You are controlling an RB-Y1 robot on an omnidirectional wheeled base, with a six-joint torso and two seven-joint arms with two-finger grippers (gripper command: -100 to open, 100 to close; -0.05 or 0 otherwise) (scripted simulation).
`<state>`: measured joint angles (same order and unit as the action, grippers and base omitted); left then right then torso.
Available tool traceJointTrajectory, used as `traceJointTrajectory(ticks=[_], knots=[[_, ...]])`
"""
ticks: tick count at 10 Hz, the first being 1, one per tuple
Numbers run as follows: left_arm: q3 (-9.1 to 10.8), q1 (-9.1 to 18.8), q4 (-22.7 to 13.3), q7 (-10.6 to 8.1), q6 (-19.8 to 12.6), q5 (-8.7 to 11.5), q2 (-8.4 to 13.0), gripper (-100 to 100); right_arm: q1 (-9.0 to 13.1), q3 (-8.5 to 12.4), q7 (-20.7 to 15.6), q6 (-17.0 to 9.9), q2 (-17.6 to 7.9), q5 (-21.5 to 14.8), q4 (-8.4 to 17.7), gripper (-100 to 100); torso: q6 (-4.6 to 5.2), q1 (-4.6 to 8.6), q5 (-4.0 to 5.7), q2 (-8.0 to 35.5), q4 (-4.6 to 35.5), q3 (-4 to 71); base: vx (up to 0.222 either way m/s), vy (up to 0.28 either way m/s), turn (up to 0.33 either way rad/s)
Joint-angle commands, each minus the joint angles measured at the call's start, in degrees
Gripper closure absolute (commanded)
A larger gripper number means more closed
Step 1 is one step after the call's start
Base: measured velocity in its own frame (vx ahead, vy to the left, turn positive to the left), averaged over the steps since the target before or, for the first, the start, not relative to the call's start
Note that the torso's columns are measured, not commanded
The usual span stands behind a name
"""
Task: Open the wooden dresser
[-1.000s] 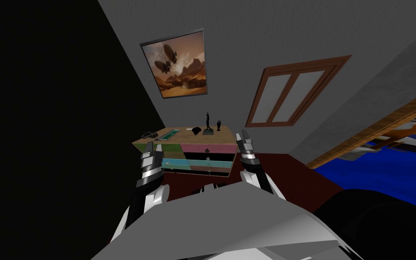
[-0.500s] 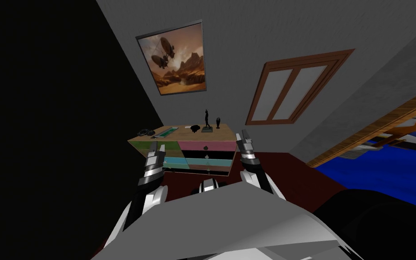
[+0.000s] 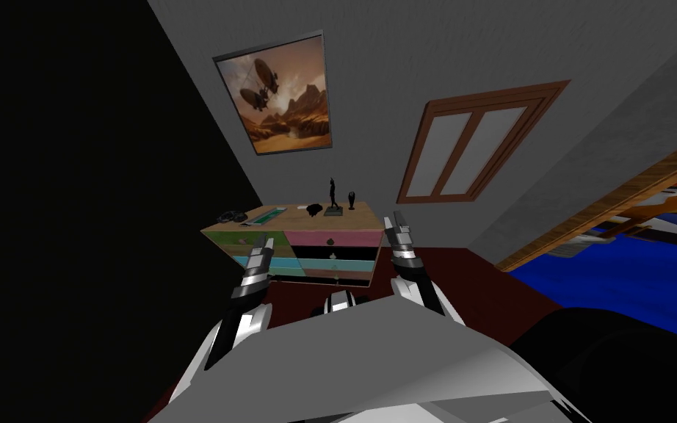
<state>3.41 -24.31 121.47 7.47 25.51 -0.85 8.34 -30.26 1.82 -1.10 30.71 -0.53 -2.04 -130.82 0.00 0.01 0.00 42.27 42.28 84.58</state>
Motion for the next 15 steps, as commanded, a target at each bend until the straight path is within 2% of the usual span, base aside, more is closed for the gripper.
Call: traceJointTrajectory(ticks=[1,9,12,15], knots=[[-0.35,0.46,-3.54,0.4,0.68,-0.51,0.94,-100,0.0,0.0,0.0,0.0,0.0,0.0,0.0,0,0.0,0.01,0.0,0.03,0.0,-0.01,-0.001,-0.081,-0.02],[-1.17,2.27,-12.68,1.42,1.58,-1.9,0.81,-100,0.0,0.0,0.0,0.0,0.0,0.0,0.0,0,0.0,-0.05,-0.01,0.06,0.01,-0.03,0.008,-0.069,-0.017],[-1.63,3.27,-17.74,1.98,2.08,-2.67,0.2,-100,0.0,0.0,0.0,0.0,0.0,0.0,0.0,0,0.0,0.08,0.03,0.01,0.0,0.0,0.008,-0.088,-0.023],[-1.93,3.94,-21.1,2.35,2.4,-3.18,0.2,-100,0.0,0.0,0.0,0.0,0.0,0.0,0.0,0,0.0,-0.05,-0.01,0.01,0.0,0.0,0.009,-0.084,-0.018]])
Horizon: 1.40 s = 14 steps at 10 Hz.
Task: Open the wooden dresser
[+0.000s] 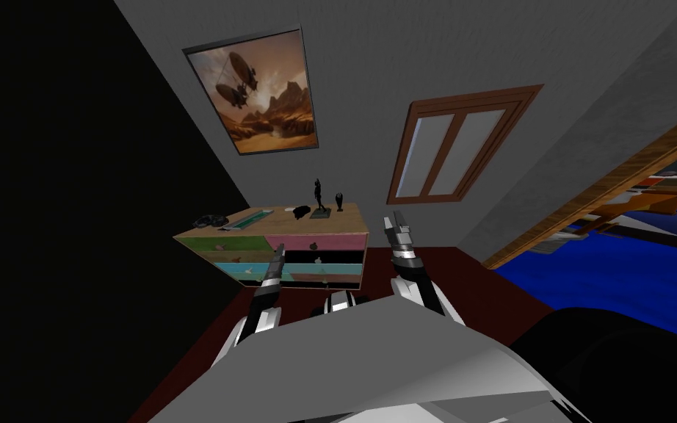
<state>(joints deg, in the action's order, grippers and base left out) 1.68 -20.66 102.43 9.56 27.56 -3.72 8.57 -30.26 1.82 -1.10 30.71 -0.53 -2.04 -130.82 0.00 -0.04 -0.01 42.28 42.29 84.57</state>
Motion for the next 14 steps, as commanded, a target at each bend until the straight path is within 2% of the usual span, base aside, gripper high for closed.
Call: traceJointTrajectory(ticks=[1,5,9,11,12,14], knots=[[-0.31,0.52,-3.25,0.4,0.46,-0.49,-0.02,-100,0.0,0.0,0.0,0.0,0.0,0.0,0.0,0,-0.01,-0.03,-0.01,0.0,-0.01,0.0,0.012,-0.067,-0.016],[-0.77,1.53,-8.35,0.98,1.0,-1.28,-0.26,-100,0.0,0.0,0.0,0.0,0.0,0.0,0.0,0,0.0,0.04,0.01,-0.01,-0.01,0.01,0.011,-0.075,-0.018],[-1.24,2.54,-13.44,1.58,1.56,-2.09,-1.71,-100,0.0,0.0,0.0,0.0,0.0,0.0,0.0,0,0.0,0.03,0.0,0.05,0.01,-0.03,0.011,-0.081,-0.021],[-1.44,2.97,-15.6,1.84,1.8,-2.43,-3.11,-100,0.0,0.0,0.0,0.0,0.0,0.0,0.0,0,0.0,0.04,0.01,-0.01,-0.01,0.01,0.014,-0.073,-0.016],[-1.6,3.3,-17.29,2.03,1.98,-2.7,-5.0,-100,0.0,0.0,0.0,0.0,0.0,0.0,0.0,0,0.0,0.02,0.0,0.0,-0.01,0.01,0.006,-0.075,-0.021],[-1.69,3.5,-18.29,2.15,2.09,-2.85,-6.92,-100,0.0,0.0,0.0,0.0,0.0,0.0,0.0,0,0.0,0.06,0.02,0.04,0.01,-0.02,0.007,-0.066,-0.01]])
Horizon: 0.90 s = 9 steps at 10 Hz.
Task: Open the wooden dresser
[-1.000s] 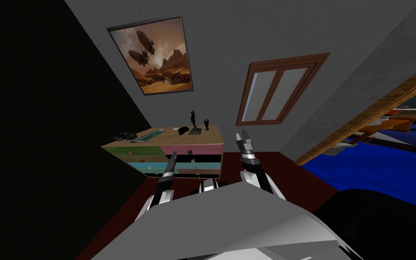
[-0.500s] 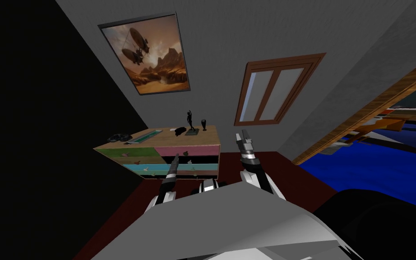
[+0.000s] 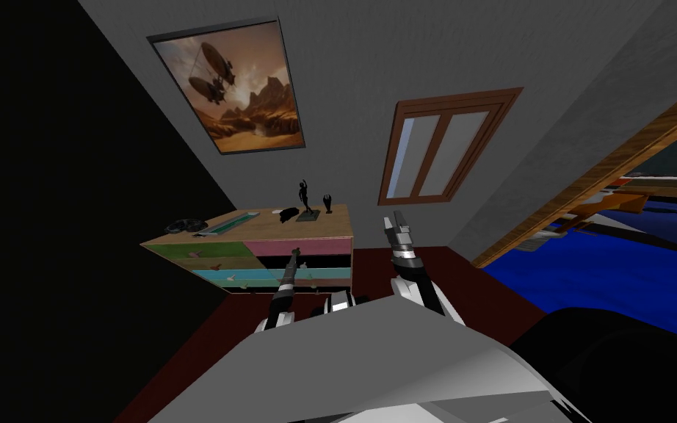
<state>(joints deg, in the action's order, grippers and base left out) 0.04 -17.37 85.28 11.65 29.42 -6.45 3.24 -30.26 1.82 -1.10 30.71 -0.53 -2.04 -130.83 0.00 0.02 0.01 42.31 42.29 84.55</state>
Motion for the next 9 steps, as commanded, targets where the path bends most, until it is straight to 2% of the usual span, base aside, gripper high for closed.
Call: traceJointTrajectory(ticks=[1,3,4,5,7,9], knots=[[0.04,0.27,-0.87,-0.04,0.11,-0.03,-0.85,-100,0.0,0.0,0.0,0.0,0.0,0.0,0.0,0,-0.01,-0.09,-0.02,-0.04,-0.01,0.02,0.008,-0.021,-0.001],[0.12,0.68,0.99,0.41,-2.21,-0.23,-1.51,-100,-0.01,0.01,0.0,0.0,-0.01,0.0,0.0,0,0.0,-0.17,-0.05,-0.12,-0.03,0.07,0.06,0.008,-0.033],[0.03,0.39,0.88,0.26,-1.68,-0.2,-1.38,-100,-0.01,0.01,0.0,0.0,-0.01,0.0,0.0,0,0.0,-0.13,-0.04,-0.2,-0.06,0.12,0.039,0.011,-0.009],[0.05,0.33,-0.74,0.0,-0.11,-0.06,-1.01,100,-0.01,0.01,0.0,0.0,-0.01,0.0,0.0,0,-0.01,-0.04,-0.02,-0.03,-0.03,0.03,-0.039,-0.001,0.04],[-0.32,0.19,1.42,-0.13,-1.46,-0.17,-0.9,100,0.01,0.01,0.0,0.0,-0.01,0.0,0.0,0,-0.07,-0.23,-0.16,-0.1,-0.2,0.01,-0.077,0.001,0.01],[-0.52,-0.27,2.17,-0.32,-2.17,-0.2,-0.67,100,0.02,0.01,0.0,-0.01,-0.01,0.0,0.01,0,-0.06,-0.19,-0.11,0.21,-0.06,-0.14,-0.183,0.024,0.01]])
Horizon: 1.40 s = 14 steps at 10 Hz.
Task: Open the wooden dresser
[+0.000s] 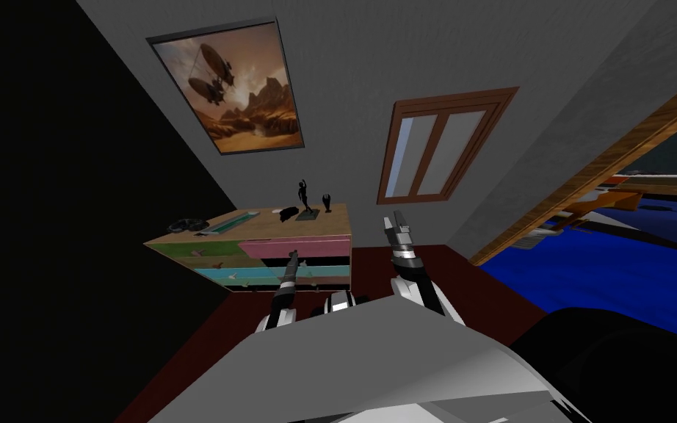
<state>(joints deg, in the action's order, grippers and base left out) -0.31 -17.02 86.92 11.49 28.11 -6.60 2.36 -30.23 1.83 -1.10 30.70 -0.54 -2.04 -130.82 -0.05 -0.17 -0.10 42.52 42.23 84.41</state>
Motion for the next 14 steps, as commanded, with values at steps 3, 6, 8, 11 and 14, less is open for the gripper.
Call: traceJointTrajectory(ticks=[3,6,8,11,14], knots=[[-0.53,-1.32,1.23,-0.37,-1.19,-0.1,0.47,100,-0.01,0.0,0.0,0.0,0.0,0.0,0.0,0,0.05,0.18,0.11,-0.57,0.01,0.34,-0.137,0.016,0.013],[-0.95,-2.39,2.16,-0.68,-1.41,-0.12,0.83,100,0.0,0.0,0.0,0.0,0.0,0.0,0.0,0,0.04,0.07,0.01,-0.11,-0.03,0.06,-0.2,0.037,0.014],[-1.18,-2.82,2.46,-0.8,-1.18,-0.13,0.98,100,-0.01,0.0,0.0,0.0,0.0,0.0,0.0,0,0.03,0.12,0.09,-0.6,0.0,0.35,-0.093,0.016,0.007],[-1.54,-3.83,3.18,-1.04,-1.04,-0.15,1.3,100,0.0,0.0,0.0,0.0,0.0,0.0,0.0,0,0.0,0.04,0.01,-0.1,-0.04,0.06,-0.187,0.035,0.017],[-1.82,-4.79,3.74,-1.2,-0.77,-0.16,1.52,100,-0.02,0.0,0.0,0.0,0.0,0.0,0.0,0,0.09,0.21,0.1,-0.77,-0.05,0.45,-0.084,0.025,-0.036]])
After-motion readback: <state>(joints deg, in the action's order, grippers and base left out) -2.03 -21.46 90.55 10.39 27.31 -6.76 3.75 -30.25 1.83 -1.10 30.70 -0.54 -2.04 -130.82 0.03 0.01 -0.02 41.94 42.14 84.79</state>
